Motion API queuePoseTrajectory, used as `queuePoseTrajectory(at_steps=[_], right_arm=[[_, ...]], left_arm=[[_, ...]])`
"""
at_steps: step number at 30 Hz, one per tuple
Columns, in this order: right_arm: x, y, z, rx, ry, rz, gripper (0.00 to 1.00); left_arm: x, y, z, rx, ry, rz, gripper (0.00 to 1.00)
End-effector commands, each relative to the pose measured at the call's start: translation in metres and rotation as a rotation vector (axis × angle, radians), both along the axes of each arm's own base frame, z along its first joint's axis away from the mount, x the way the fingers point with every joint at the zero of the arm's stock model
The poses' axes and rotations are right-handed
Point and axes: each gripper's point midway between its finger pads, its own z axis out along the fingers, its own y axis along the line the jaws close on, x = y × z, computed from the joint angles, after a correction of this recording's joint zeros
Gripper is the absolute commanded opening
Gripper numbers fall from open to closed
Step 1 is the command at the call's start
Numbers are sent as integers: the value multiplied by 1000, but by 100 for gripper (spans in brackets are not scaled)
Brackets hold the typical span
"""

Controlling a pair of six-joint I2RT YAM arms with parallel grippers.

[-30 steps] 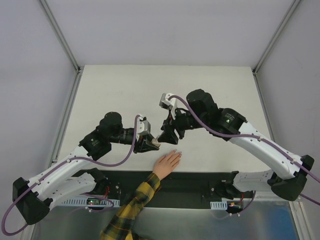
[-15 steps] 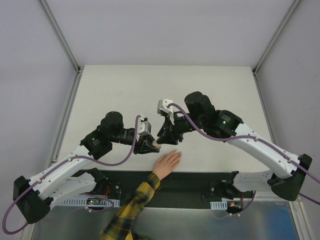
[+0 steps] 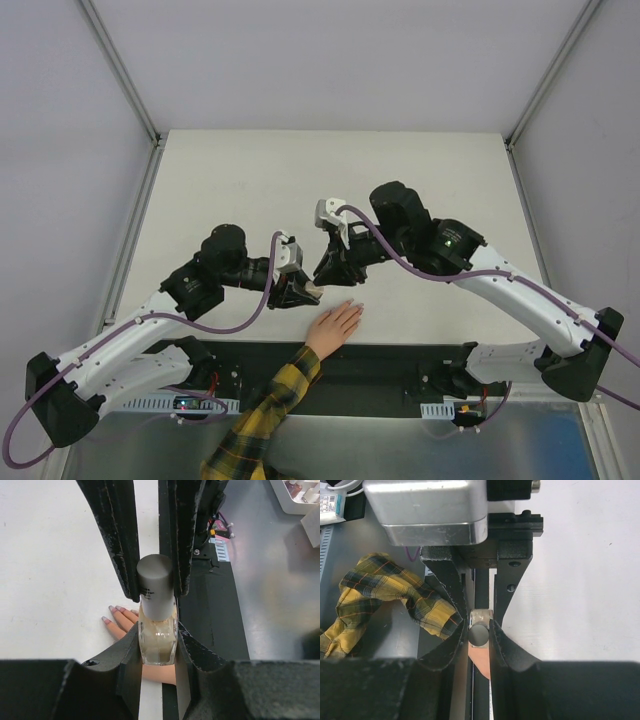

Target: Paint the nails

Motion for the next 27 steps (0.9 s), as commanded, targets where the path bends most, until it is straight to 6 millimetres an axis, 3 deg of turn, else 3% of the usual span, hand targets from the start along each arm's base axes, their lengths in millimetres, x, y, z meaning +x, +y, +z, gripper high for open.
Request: queuePoseTrajectory(at_steps=[1, 7, 9, 10, 11, 12, 13, 14, 16, 19, 23, 24, 25, 27], right_arm=[[-11, 5, 4, 29, 30, 66, 1], [6, 21, -14, -5, 96, -104, 1], [32, 31, -21, -52, 74, -311, 1], [42, 27, -31, -116, 170, -493, 1], [80, 10, -45, -191, 98, -825, 1], [84, -1, -37, -197, 137, -985, 1], [79, -5, -40, -204, 141, -1037, 1], [71, -1, -32, -149, 132, -1106, 1], [66, 9, -18, -89, 105, -1132, 1], [64, 14, -17, -84, 102, -1139, 1], [56, 19, -3, -50, 92, -1029, 2], [56, 19, 2, -42, 71, -995, 6], [54, 17, 8, -28, 59, -965, 21], [51, 15, 16, -35, 16, -871, 35]], left_arm=[[26, -2, 26, -49, -114, 132, 0], [62, 11, 24, -15, -192, 347, 0], [72, 18, 24, -4, -217, 411, 0], [84, 24, 21, 19, -243, 484, 0], [92, 30, 22, 29, -258, 540, 0], [98, 35, 21, 40, -268, 585, 0], [108, 44, 21, 54, -289, 655, 0], [111, 47, 22, 59, -296, 679, 0], [112, 50, 23, 57, -307, 695, 0], [109, 50, 26, 43, -312, 687, 0], [101, 43, 26, 30, -303, 628, 0], [99, 40, 26, 27, -301, 608, 0], [95, 37, 26, 21, -293, 579, 0], [82, 27, 26, 1, -277, 489, 0]])
